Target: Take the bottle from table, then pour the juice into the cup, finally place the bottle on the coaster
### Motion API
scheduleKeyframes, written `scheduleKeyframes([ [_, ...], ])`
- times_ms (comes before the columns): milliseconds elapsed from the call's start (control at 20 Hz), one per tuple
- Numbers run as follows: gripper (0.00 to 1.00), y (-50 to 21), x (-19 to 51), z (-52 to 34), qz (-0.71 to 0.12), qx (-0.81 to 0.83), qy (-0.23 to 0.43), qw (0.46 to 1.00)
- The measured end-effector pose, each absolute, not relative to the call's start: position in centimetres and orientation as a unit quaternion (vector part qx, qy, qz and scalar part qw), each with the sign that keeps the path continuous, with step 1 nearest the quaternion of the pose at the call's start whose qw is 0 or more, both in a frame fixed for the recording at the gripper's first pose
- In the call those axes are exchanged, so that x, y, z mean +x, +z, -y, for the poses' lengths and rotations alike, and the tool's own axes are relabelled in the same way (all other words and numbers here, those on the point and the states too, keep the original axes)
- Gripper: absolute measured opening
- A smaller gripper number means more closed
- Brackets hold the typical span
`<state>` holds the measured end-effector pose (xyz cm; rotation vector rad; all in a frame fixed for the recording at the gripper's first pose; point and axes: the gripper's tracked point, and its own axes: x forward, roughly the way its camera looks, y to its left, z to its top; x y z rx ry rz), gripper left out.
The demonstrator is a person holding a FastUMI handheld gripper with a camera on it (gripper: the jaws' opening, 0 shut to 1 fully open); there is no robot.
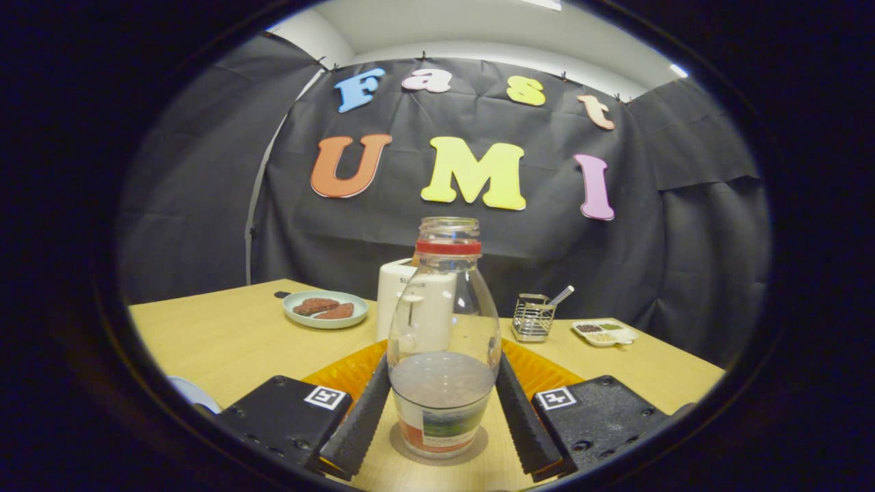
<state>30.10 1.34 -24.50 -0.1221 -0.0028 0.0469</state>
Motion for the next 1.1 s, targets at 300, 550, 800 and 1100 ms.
scheduleKeyframes([
  [300, 1.0, -23.7, 29.2, -1.0, 0.013, -0.048, 0.018, 0.999],
  [550, 1.0, -20.4, 27.0, -0.6, 0.028, -0.053, 0.004, 0.998],
  [800, 1.0, -15.2, 21.9, -1.2, 0.047, -0.048, 0.007, 0.998],
  [1100, 1.0, -12.0, 14.2, 1.0, 0.043, -0.056, -0.027, 0.997],
])
